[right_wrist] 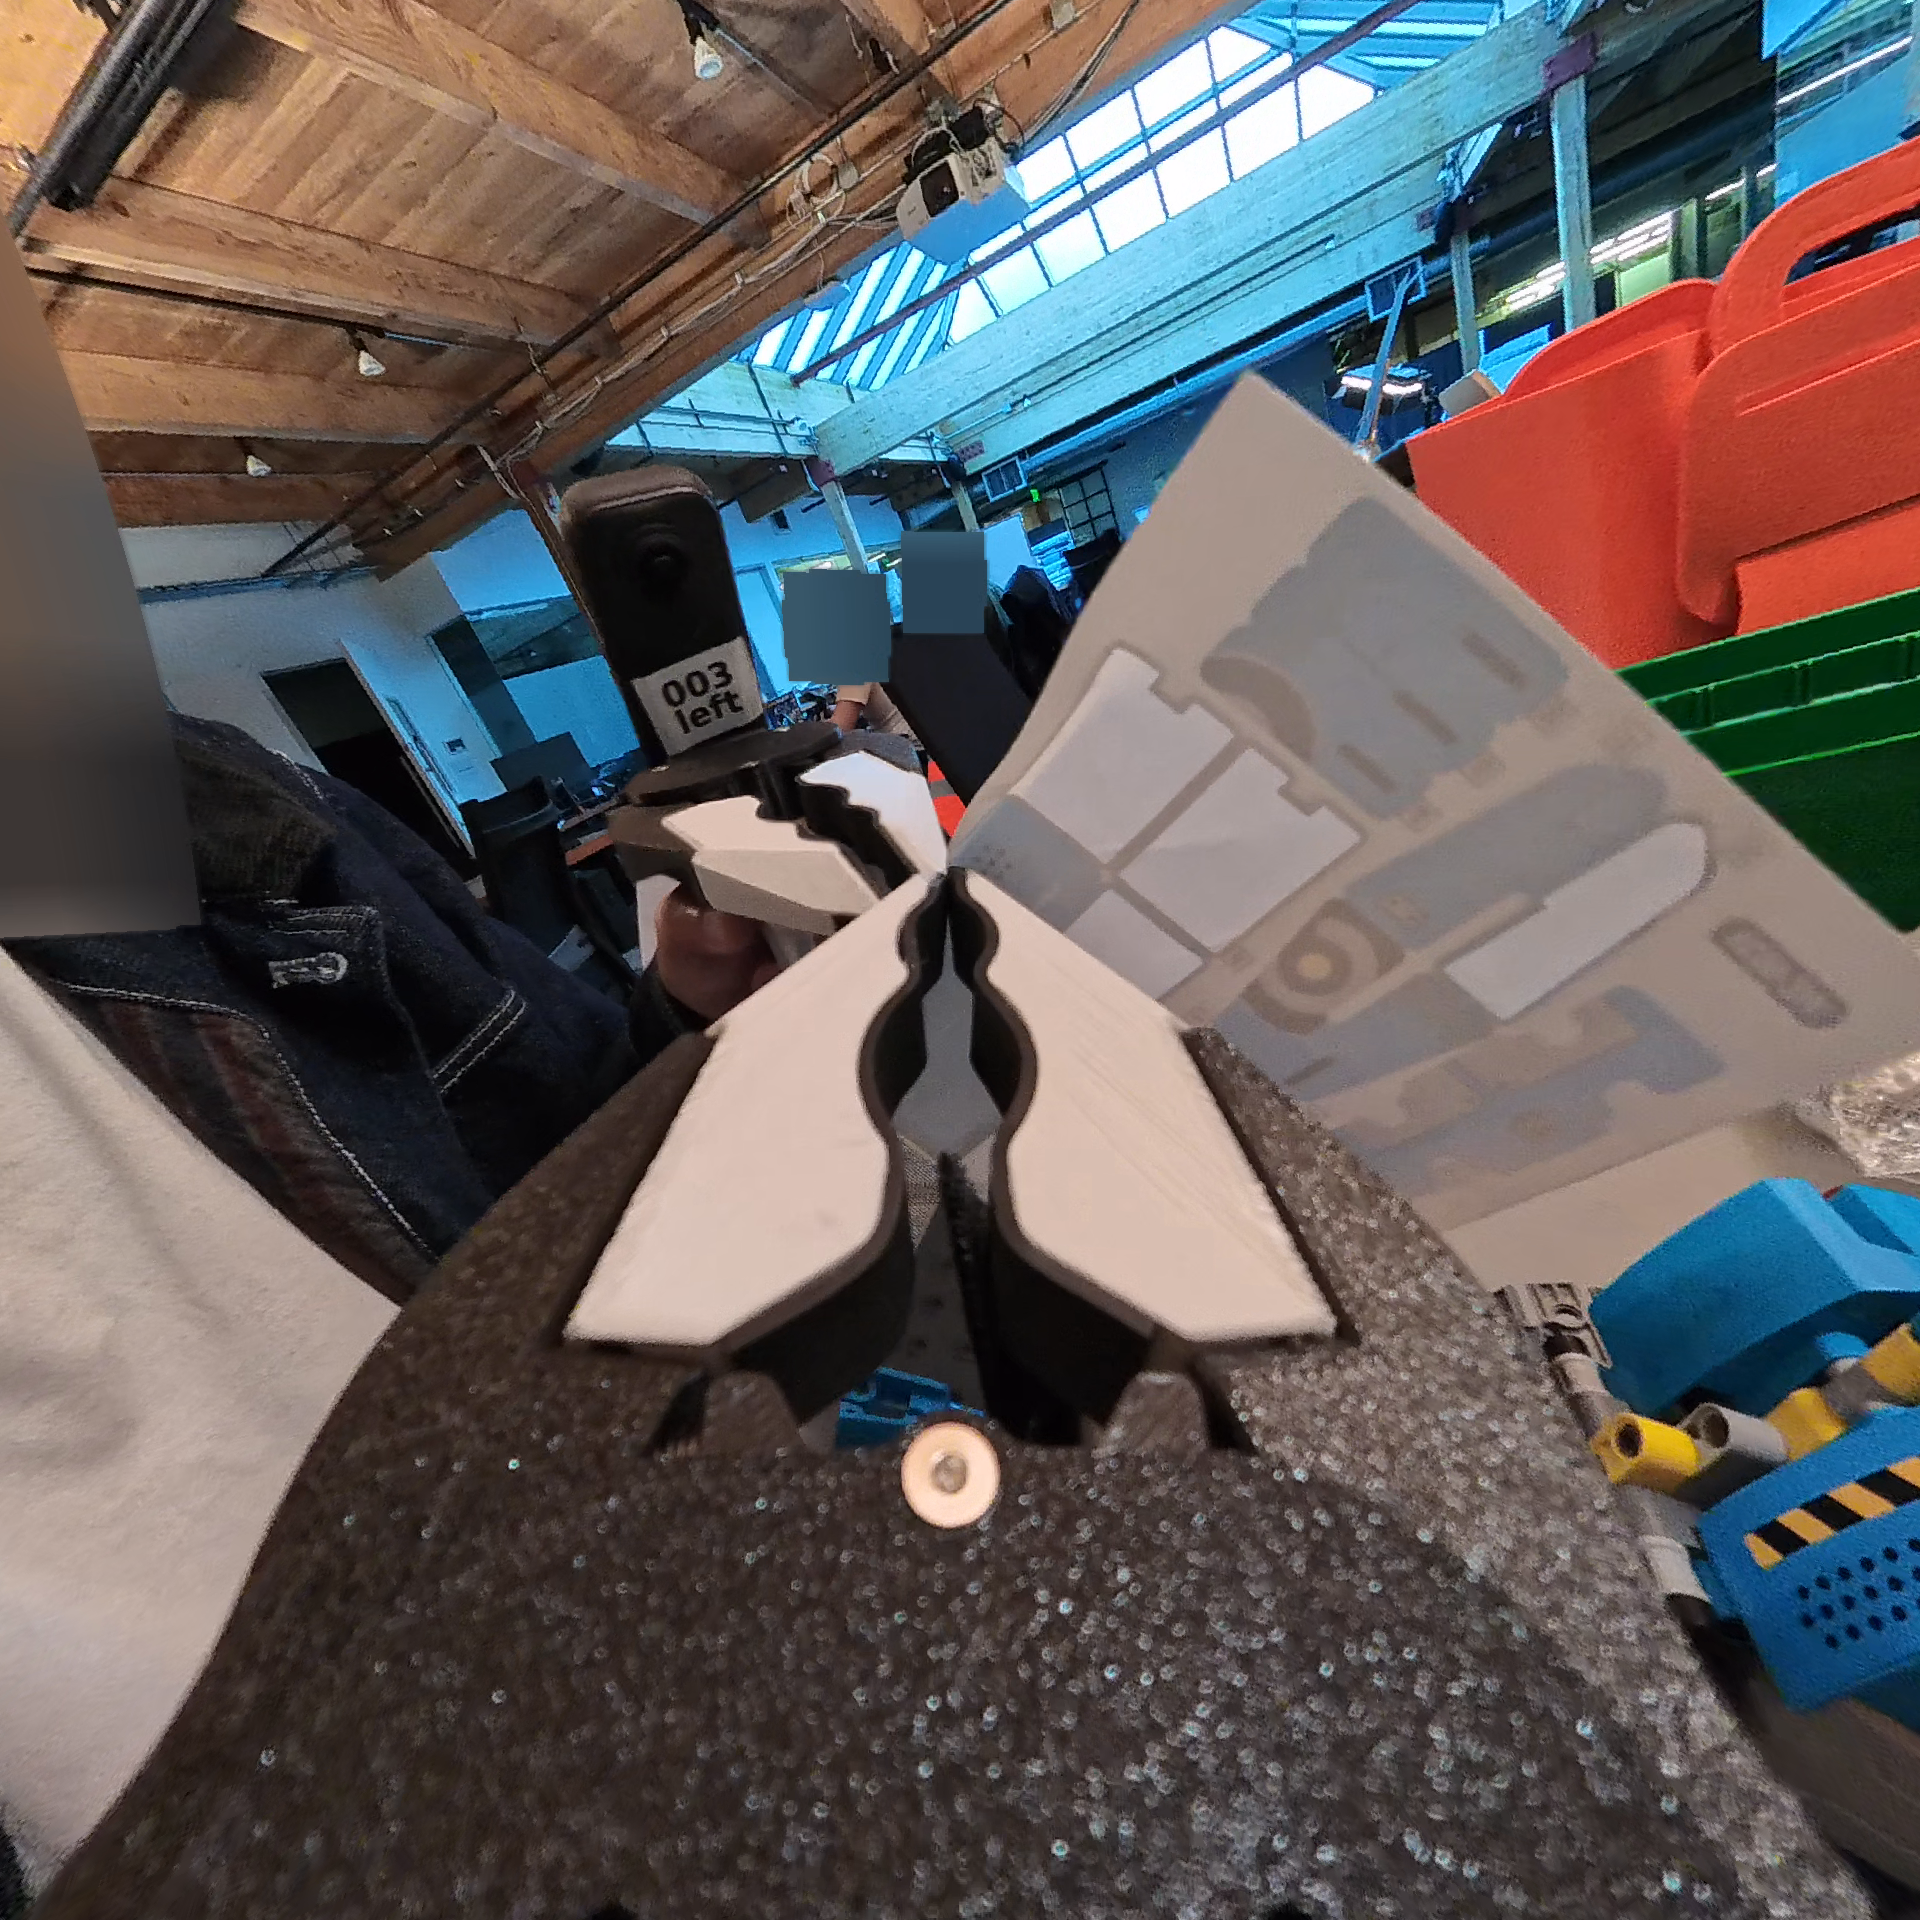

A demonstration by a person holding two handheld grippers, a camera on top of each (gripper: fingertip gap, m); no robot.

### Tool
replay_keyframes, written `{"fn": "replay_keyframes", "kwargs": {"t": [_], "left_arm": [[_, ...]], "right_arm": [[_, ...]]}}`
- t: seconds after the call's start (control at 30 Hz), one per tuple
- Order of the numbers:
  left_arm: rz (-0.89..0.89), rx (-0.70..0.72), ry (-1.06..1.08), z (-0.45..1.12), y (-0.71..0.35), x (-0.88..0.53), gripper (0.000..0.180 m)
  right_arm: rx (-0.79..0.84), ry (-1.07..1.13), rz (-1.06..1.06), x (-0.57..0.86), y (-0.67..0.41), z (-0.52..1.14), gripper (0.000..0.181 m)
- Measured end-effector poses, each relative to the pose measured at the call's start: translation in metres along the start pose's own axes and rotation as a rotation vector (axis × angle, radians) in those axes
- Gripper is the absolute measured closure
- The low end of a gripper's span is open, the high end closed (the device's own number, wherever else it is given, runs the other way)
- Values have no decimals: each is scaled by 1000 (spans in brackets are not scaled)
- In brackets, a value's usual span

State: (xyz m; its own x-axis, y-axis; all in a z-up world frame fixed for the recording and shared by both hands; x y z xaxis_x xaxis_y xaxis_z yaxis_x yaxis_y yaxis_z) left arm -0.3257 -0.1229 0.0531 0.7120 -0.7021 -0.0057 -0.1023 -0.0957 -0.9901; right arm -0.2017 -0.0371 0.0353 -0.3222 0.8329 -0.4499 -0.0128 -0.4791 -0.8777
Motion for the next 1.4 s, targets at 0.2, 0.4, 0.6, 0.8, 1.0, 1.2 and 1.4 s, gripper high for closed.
{"fn": "replay_keyframes", "kwargs": {"t": [0.2,0.4,0.6,0.8,1.0,1.2,1.4], "left_arm": [[-32,18,30,-1,1,-2,180],[-140,79,101,-5,1,-8,180],[-124,83,96,-7,-2,-6,180],[-33,51,32,-6,0,-5,180],[-28,42,67,-5,-3,1,158],[10,9,76,-1,1,6,169],[11,16,92,-3,1,5,180]], "right_arm": [[2,-48,29,-1,1,-1,181],[16,-139,79,-4,1,-4,181],[16,-98,69,0,0,-7,181],[12,-109,70,-1,1,-7,181],[2,-102,66,-1,2,-6,181],[-2,-115,75,-2,3,-6,181],[-9,-130,78,-3,4,-6,181]]}}
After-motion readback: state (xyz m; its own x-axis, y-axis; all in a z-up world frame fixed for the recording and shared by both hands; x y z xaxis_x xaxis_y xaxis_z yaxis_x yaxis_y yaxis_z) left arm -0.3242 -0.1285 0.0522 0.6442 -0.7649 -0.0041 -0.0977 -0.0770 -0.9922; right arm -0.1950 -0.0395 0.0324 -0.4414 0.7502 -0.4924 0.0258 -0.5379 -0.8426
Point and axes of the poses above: each gripper's, where its closed fingertips meet, z out along the fingers, y out of its underside, x = y × z across the jaws, the point moved 8 cm from there along -z, back along the fingers, and after that the axes turned 6 degrees about z, right-handed, at the moved point
